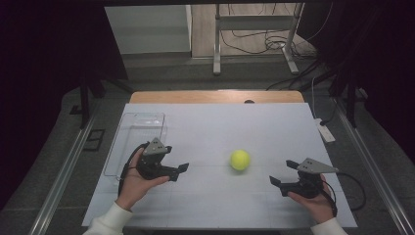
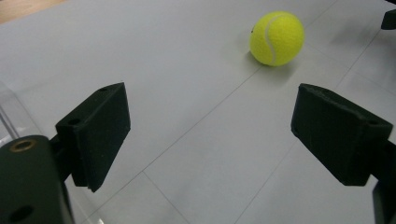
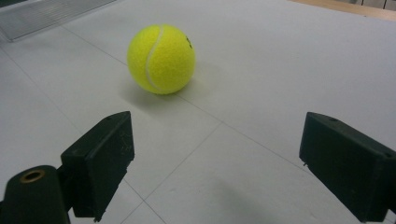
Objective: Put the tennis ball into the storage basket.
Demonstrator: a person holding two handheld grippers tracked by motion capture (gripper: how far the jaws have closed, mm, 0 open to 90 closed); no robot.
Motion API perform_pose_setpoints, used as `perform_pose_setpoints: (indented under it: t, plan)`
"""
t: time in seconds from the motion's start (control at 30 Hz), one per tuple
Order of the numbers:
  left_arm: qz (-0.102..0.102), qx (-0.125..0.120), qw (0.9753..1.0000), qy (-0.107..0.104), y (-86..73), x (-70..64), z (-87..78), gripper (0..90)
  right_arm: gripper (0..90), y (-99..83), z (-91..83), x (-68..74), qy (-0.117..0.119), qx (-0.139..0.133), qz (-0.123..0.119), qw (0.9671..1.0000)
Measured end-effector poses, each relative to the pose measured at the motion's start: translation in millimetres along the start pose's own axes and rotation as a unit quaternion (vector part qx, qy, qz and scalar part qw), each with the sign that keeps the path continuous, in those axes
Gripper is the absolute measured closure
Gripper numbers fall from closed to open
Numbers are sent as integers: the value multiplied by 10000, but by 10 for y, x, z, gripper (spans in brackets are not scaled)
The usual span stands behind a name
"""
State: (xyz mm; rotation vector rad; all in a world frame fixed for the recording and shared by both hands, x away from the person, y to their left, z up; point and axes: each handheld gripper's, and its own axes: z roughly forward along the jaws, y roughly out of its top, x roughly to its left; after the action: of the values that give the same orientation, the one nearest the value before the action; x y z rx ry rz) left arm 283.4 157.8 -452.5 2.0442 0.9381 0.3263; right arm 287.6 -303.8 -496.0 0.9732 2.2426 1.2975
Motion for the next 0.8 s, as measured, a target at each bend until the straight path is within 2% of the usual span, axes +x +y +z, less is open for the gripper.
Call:
perform_pose_setpoints:
  t: [0.8]
  plan:
    - [137, 93, 9998, -149, 171, -51, 180, 128, 105, -11, -3, -4, -6, 24, 8, 10000]
